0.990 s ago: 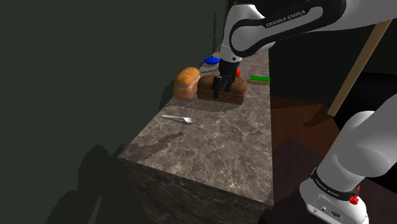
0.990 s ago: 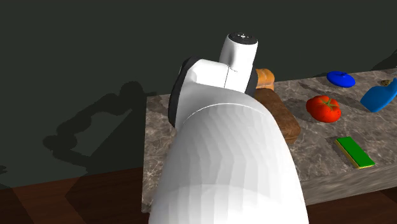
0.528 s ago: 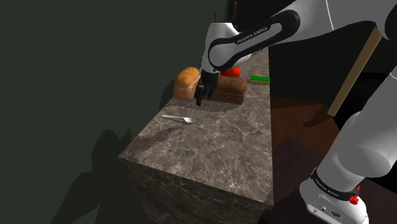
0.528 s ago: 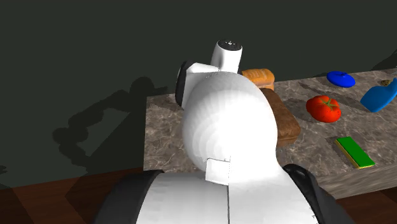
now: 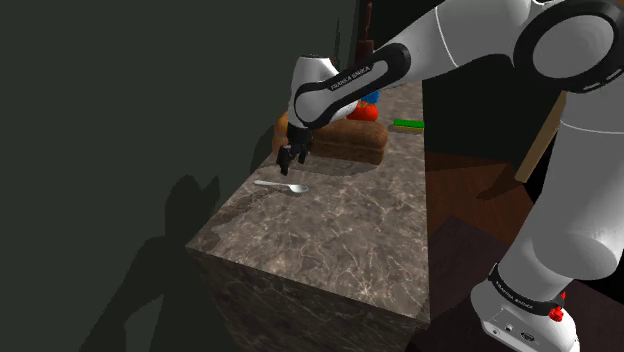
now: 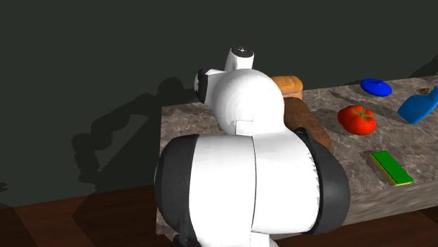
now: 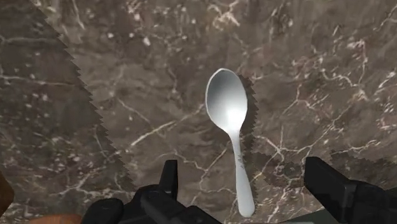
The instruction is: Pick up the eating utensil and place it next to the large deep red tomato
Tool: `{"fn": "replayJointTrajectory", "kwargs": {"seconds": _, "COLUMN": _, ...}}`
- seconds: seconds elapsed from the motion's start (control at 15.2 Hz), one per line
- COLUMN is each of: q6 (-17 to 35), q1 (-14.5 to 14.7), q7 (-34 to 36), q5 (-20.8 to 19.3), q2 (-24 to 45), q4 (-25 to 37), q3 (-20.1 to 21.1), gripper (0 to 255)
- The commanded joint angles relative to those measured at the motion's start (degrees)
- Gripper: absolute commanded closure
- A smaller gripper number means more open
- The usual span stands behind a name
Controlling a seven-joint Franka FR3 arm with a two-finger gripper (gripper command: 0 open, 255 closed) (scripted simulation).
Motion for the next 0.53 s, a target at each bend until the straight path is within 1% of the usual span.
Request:
{"fn": "replayJointTrajectory", "kwargs": {"seconds": 0.0, "q6": 0.8, "q1": 0.9, "q7": 0.5, "q5": -0.8, "q2": 4.5, "q4": 4.3, "q3": 0.4, "gripper": 0}}
{"fn": "replayJointTrajectory", "kwargs": {"seconds": 0.13, "q6": 1.2, "q1": 1.7, "q7": 0.7, "q5": -1.5, "q2": 8.7, "q4": 8.6, "q3": 0.5, "gripper": 0}}
{"fn": "replayJointTrajectory", "kwargs": {"seconds": 0.46, "q6": 3.3, "q1": 2.2, "q7": 1.0, "q5": -1.9, "q2": 11.4, "q4": 9.3, "q3": 0.4, "gripper": 0}}
